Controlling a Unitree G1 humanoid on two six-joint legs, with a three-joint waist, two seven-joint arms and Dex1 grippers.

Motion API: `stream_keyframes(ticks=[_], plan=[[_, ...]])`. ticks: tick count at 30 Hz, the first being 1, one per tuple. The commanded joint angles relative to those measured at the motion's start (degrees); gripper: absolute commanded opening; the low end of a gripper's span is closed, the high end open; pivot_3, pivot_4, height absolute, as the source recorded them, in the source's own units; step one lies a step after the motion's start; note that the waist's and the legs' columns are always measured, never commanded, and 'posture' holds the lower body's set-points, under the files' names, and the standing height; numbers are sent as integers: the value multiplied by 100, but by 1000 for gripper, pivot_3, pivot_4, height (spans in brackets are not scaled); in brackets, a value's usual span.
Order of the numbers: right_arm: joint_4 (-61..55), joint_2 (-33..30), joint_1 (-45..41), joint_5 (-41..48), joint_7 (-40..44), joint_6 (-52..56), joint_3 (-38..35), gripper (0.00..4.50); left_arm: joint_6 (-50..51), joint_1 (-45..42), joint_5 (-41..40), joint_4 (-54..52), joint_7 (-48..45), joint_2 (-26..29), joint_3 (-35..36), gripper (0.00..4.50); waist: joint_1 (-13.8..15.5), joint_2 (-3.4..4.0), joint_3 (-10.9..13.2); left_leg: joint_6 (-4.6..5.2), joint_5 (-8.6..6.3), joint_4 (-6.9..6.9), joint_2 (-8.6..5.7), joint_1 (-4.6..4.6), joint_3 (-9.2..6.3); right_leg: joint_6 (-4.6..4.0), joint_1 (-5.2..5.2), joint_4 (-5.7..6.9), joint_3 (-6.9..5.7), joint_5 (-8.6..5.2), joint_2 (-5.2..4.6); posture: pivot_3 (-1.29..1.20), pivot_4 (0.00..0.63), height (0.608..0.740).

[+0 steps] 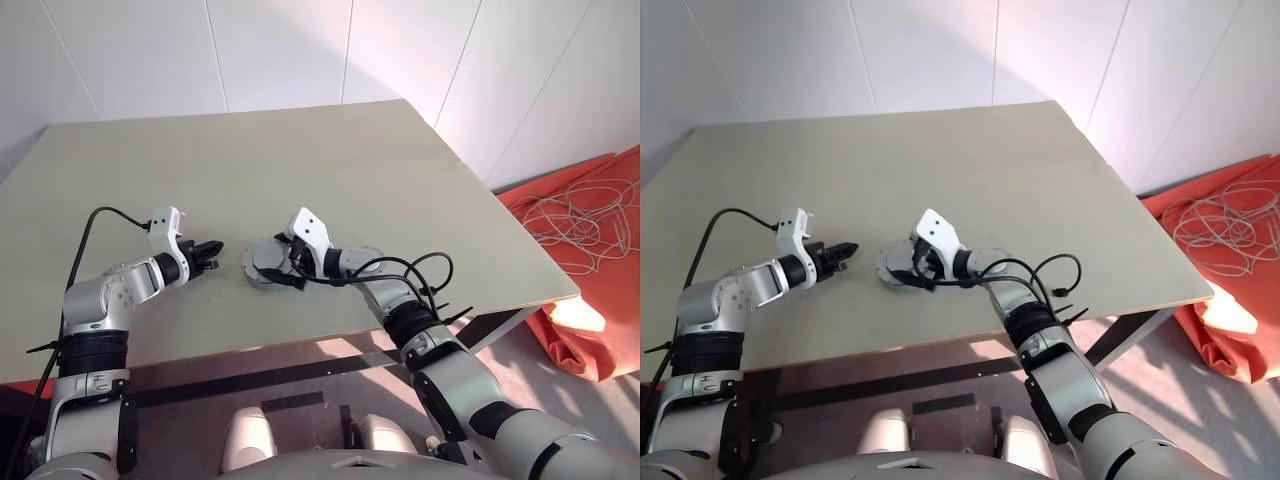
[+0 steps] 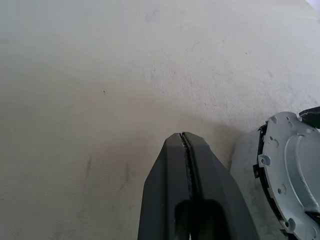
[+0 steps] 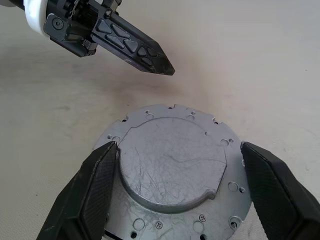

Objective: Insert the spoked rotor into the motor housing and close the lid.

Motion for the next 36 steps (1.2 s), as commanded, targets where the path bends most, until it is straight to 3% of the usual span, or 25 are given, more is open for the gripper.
stream_keyframes(ticks=[1,36], plan=[[119,-83,-4,-90,8,118,30,3255,-105,-109,-18,-59,11,95,120,0,3,0,0,0,0,0,0,0,0,0,0,0,0,0,0,0,0,740],[-421,-414,247,78,507,782,131,3195,-43,-49,-51,-114,-16,94,111,0,28,0,0,13,-8,-23,-8,-8,2,0,12,-46,-1,0,-3,0,0,740]])
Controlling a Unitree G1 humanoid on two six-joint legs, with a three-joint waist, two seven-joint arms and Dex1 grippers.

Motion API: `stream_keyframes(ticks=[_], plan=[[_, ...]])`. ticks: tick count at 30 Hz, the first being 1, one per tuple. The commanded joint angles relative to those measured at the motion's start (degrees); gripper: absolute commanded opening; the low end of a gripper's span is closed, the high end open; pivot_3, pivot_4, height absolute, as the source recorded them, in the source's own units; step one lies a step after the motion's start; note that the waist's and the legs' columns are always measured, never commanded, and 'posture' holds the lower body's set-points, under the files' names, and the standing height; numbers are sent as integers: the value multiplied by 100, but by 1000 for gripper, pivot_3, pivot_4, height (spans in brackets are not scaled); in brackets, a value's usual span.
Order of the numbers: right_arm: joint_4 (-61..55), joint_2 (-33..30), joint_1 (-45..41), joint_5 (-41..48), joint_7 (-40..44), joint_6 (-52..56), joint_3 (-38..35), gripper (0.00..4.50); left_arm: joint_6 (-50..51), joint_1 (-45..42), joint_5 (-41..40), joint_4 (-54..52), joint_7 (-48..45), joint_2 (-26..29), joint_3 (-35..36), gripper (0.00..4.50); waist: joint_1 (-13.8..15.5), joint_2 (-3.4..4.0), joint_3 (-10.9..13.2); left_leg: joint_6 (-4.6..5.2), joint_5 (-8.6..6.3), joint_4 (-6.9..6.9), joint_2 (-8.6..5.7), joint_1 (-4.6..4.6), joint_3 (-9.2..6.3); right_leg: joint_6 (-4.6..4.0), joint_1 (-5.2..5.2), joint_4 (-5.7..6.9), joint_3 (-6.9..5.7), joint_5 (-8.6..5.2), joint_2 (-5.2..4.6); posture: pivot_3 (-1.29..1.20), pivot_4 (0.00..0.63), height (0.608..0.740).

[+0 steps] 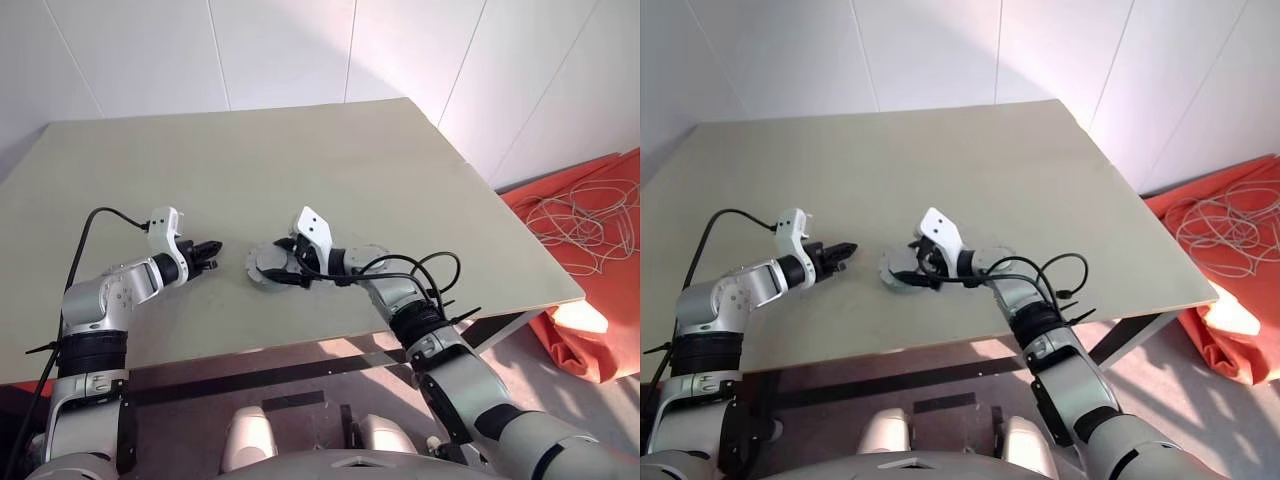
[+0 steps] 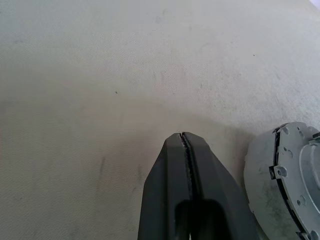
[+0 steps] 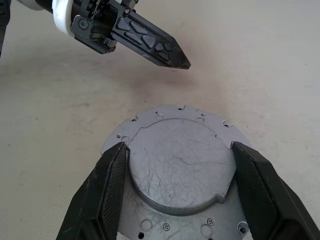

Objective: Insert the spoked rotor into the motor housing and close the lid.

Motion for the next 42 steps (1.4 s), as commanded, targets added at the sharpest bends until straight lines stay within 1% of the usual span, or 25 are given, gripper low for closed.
stream_keyframes(ticks=[1,6,14,18,25,29,37,42], plan=[[194,-205,125,-183,24,36,92,3195,-38,-57,-49,-141,-13,83,84,0,1,0,0,0,0,0,0,1,0,0,1,-1,0,0,0,0,0,740],[321,-226,97,-307,-145,-8,188,3195,-28,-47,-57,-161,-12,76,84,0,-2,0,0,2,-1,-1,0,12,0,0,14,-6,0,0,0,0,0,740],[862,-282,-50,-615,-612,-147,370,3195,31,-22,-93,-238,1,13,54,0,-8,3,-1,1,-1,-3,0,47,-1,3,42,-5,0,-2,0,0,0,740],[915,-324,-41,-563,-562,-179,418,3195,120,-39,-146,-320,12,-80,13,0,-5,7,-2,0,-1,-12,-1,62,-2,40,52,-5,1,-23,0,0,0,740],[871,-338,-35,-539,-560,-216,460,3195,599,-264,-625,-461,307,-922,63,0,-1,13,-5,0,-1,-10,-9,58,0,43,62,-10,4,-25,-10,0,0,740],[869,-358,-34,-539,-555,-229,460,3195,714,-453,-759,-385,428,-1227,150,0,17,19,-8,0,-1,-14,-9,53,-1,43,68,-11,2,-25,-10,0,0,740],[862,-394,-31,-528,-585,-241,473,3195,682,-532,-844,-372,413,-1184,228,0,-6,34,-17,0,0,-23,-8,53,-2,44,65,-22,2,-24,-6,0,0,740],[876,-377,-60,-538,-594,-249,478,3195,984,-544,-1196,-412,410,-1240,394,0,-6,35,-17,0,0,-26,-8,51,-2,44,63,-29,2,-25,-6,0,0,740]])
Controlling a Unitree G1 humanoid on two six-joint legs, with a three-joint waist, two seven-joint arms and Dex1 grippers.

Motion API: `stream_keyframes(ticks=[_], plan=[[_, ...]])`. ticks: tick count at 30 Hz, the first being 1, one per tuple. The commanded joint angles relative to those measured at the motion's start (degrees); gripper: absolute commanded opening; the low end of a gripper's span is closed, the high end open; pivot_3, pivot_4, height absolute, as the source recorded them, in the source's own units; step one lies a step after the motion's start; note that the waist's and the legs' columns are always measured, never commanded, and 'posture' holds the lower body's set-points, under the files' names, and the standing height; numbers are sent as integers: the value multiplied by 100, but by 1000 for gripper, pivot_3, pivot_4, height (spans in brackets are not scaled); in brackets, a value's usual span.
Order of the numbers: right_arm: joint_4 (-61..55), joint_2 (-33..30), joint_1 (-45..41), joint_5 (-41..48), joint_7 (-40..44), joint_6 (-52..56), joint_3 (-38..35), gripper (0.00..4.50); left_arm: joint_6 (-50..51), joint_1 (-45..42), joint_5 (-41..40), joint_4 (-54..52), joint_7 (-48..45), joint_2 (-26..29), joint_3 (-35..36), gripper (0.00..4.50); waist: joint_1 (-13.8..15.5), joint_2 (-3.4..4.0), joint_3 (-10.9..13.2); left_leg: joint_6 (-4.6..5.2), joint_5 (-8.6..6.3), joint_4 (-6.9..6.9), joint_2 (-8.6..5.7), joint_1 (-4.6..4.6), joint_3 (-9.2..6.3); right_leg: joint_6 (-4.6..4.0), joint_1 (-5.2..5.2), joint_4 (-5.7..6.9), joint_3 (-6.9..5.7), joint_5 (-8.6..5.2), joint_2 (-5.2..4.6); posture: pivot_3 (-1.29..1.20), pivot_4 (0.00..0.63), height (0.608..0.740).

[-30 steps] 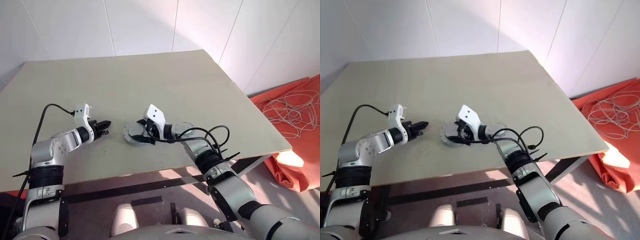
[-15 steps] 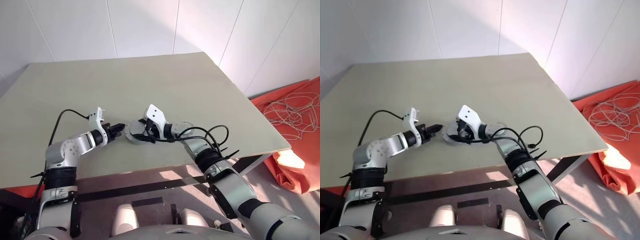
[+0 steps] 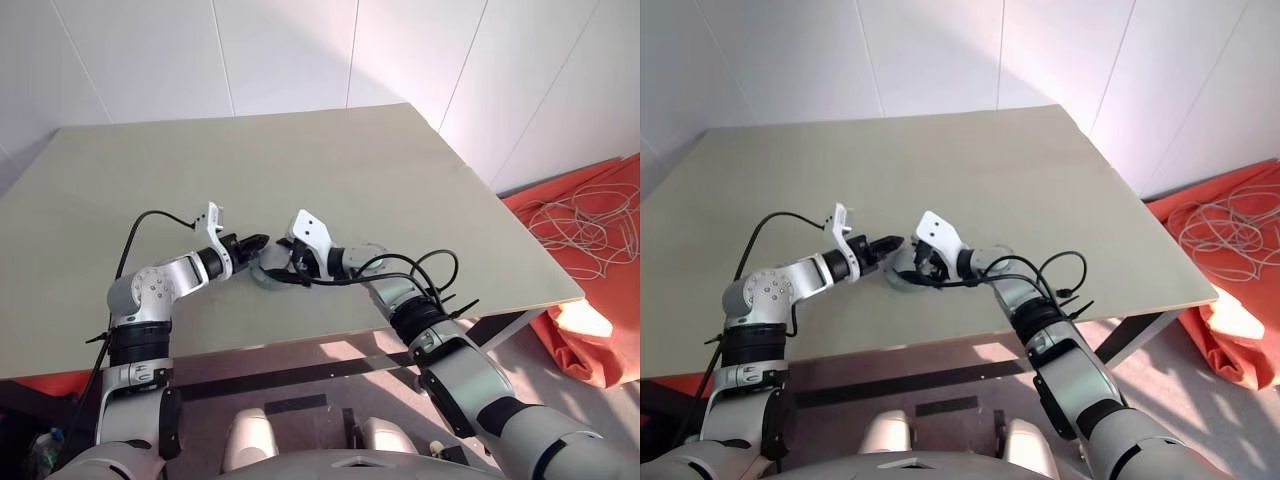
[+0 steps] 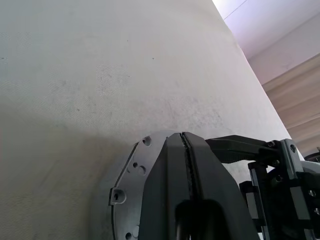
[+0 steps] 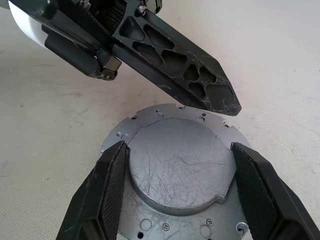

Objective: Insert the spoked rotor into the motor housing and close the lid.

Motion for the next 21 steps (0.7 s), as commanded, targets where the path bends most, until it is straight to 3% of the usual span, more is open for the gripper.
stream_keyframes(ticks=[1,7,21], plan=[[417,-253,134,-398,-144,205,97,3195,277,-124,-412,-231,-15,-11,210,0,0,0,0,0,0,0,0,0,1,0,0,-2,0,0,0,0,0,740],[398,-259,135,-405,-156,203,105,3195,859,41,-893,-351,154,-84,438,0,-1,1,0,0,0,-1,0,-2,1,0,-3,-5,0,0,1,0,0,740],[293,-241,111,-365,-235,271,78,3195,1028,231,-444,-96,618,147,68,0,-1,16,-7,1,-1,-9,-3,3,-1,7,0,-20,0,-4,1,0,0,740]])
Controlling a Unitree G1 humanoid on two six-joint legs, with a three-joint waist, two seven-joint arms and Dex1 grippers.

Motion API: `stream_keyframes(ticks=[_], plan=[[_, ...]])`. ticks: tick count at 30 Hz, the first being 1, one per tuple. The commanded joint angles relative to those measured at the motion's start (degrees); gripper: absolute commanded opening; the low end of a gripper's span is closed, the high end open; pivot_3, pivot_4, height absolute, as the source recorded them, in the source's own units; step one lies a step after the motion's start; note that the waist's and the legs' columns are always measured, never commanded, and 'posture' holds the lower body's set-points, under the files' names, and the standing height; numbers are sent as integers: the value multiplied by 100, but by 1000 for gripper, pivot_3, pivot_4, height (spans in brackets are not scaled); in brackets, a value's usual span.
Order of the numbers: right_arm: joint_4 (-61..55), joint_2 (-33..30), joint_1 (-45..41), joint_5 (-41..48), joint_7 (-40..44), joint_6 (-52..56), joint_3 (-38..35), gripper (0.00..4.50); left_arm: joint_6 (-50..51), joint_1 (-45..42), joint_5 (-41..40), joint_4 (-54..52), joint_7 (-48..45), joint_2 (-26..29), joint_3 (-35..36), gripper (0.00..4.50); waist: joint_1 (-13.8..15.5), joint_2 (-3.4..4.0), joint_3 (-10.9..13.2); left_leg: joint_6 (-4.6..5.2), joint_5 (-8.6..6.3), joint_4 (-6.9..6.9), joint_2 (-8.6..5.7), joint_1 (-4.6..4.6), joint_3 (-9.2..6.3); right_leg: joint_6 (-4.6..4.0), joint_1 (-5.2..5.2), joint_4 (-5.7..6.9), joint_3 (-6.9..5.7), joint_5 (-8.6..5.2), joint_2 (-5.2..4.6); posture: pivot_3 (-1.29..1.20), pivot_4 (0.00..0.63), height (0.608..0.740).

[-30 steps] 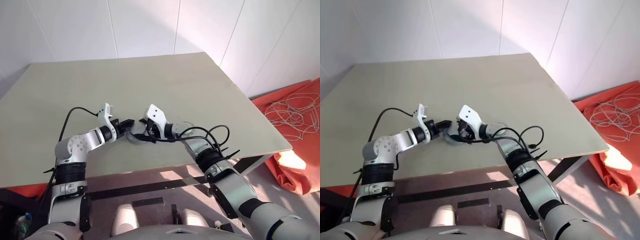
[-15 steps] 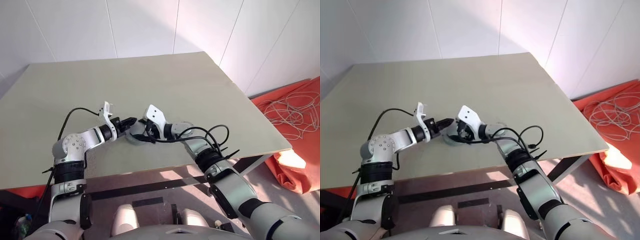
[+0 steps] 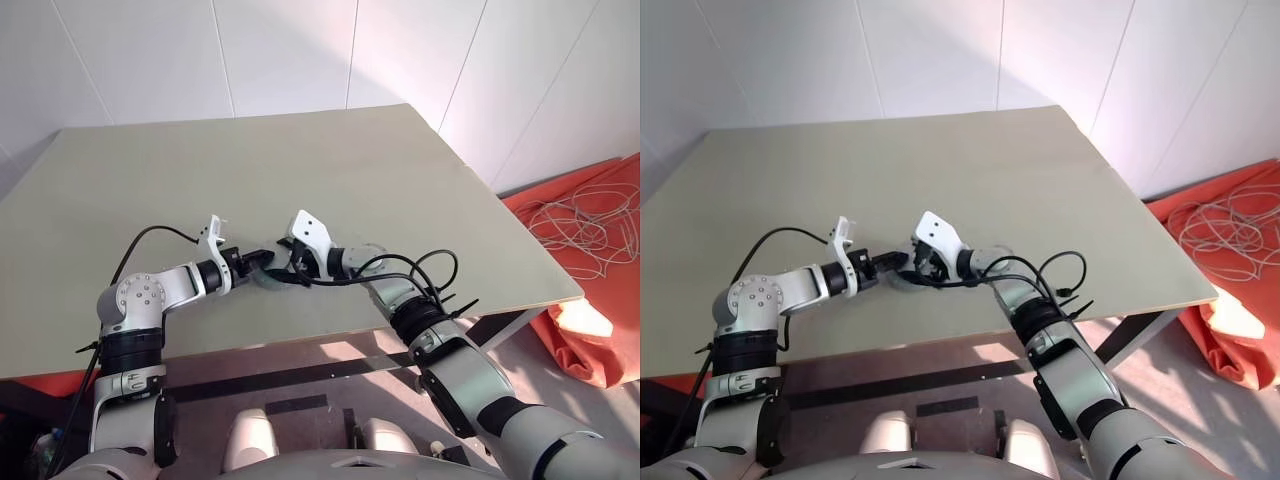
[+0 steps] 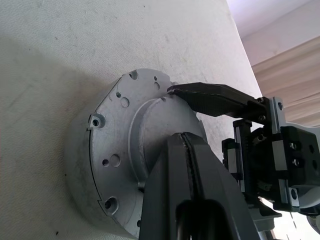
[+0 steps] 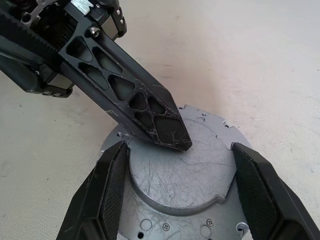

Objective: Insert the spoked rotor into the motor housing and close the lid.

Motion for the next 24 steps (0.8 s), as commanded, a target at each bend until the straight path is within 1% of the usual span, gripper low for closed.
stream_keyframes(ticks=[1,8,10,12,19,22,24], plan=[[290,-232,116,-355,-154,250,51,3195,37,10,185,101,201,46,-63,0,0,1,-1,0,0,0,0,0,0,0,0,0,0,0,0,0,0,740],[141,-268,136,-169,125,490,-36,3195,90,3,149,131,207,70,-38,0,1,2,-1,0,0,-2,-2,-2,-1,3,-1,-4,0,-2,-1,0,0,740],[38,-284,172,-142,258,529,-27,3919,99,9,139,125,205,71,-23,0,3,2,-1,0,0,-2,-4,-5,-1,5,0,-7,0,-3,-3,0,0,740],[-58,-288,210,-170,260,492,-22,4485,103,14,131,120,206,69,-8,0,0,-1,-3,1,0,-2,-4,-6,-1,8,2,-8,2,-5,-4,0,0,740],[-202,-242,185,-128,189,511,-100,4485,138,21,100,118,194,117,78,0,-16,14,-19,-1,0,-28,1,-2,2,9,-13,-4,2,-5,5,0,0,740],[-335,-152,109,166,163,723,-378,4485,208,15,46,134,142,139,87,0,-17,14,-19,-1,1,-36,1,-2,3,9,-18,-5,1,-5,6,0,0,740],[-508,-62,10,471,74,1082,-681,4485,277,26,-9,121,104,148,78,0,-21,14,-18,-1,1,-37,2,-5,4,8,-23,-5,2,-5,6,0,0,740]])
